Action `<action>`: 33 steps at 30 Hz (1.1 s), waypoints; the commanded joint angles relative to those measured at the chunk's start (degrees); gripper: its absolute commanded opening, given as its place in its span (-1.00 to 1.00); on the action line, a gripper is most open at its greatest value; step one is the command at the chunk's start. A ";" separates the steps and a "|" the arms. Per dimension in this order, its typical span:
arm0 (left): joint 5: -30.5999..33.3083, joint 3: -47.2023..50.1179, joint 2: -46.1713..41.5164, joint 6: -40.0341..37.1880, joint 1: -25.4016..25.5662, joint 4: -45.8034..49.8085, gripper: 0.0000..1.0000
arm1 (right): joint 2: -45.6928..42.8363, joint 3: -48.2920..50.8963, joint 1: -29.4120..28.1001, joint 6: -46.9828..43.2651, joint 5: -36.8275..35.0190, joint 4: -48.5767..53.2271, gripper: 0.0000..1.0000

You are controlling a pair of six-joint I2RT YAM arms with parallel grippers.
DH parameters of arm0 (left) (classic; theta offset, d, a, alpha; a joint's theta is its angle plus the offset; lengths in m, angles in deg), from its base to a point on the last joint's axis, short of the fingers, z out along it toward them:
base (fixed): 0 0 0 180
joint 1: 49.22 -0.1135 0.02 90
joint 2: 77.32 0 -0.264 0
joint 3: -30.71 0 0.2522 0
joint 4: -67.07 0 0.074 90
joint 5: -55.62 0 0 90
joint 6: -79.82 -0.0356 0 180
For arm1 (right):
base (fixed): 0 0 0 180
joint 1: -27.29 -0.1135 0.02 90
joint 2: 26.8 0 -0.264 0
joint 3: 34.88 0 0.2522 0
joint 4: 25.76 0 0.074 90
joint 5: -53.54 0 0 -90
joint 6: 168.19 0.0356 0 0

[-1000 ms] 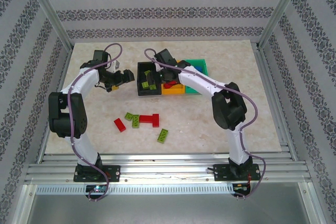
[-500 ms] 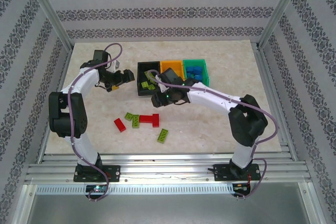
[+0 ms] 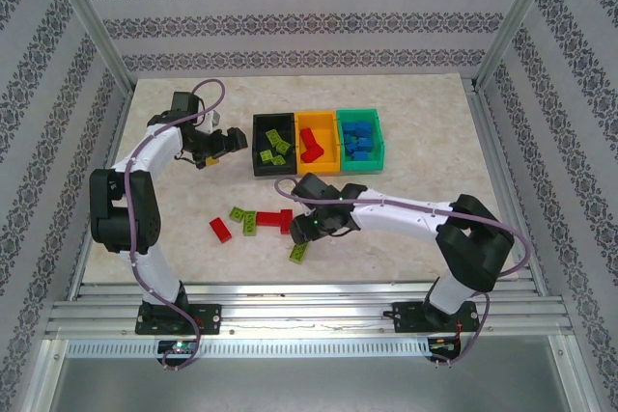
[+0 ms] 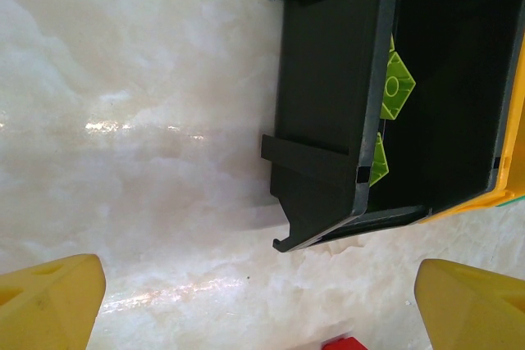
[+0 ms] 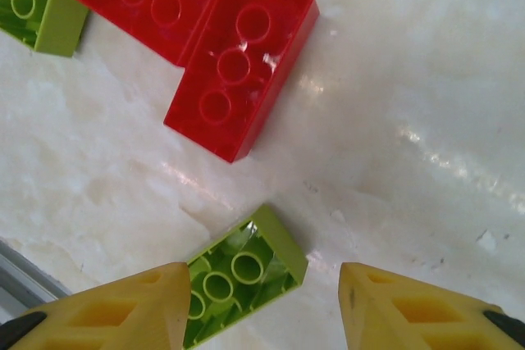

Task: Sort the legos into containers by color
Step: Pick up the lego from the bottom-center of the table.

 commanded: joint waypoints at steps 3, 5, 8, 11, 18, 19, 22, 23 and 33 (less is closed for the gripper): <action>-0.49 -1.16 0.07 -0.48 -0.80 1.18 0.95 | -1.85 2.33 -1.78 5.67 -1.64 -1.07 0.04; -0.44 -1.27 -0.06 -0.53 -0.81 1.25 0.95 | -1.81 3.22 -2.11 7.02 -1.45 -1.79 0.04; -0.86 -1.37 -0.28 -0.46 -0.80 0.90 0.95 | -1.04 4.11 -3.13 8.75 -0.09 -3.92 0.04; -0.51 -1.19 -0.45 -0.60 -0.81 1.24 0.95 | 0.52 3.23 -4.22 9.46 -0.45 -4.10 0.05; -0.81 -1.15 -0.37 -0.49 -0.82 1.25 0.95 | 3.83 0.89 -5.30 9.11 0.00 -3.92 0.07; -0.73 -1.19 -0.44 -0.48 -0.85 1.10 0.95 | 4.31 0.37 -5.32 9.01 0.21 -3.55 0.07; -1.00 -1.17 -0.37 -0.35 -0.80 0.75 0.95 | 4.79 -0.05 -5.49 8.83 0.44 -4.06 0.07; -1.09 -1.19 -0.28 -0.35 -0.80 0.81 0.95 | 4.94 -0.03 -5.50 8.79 0.37 -4.34 0.08; -0.36 -1.10 0.16 -0.74 -0.80 1.35 0.95 | 8.15 -6.32 -5.94 5.42 1.10 -4.08 0.09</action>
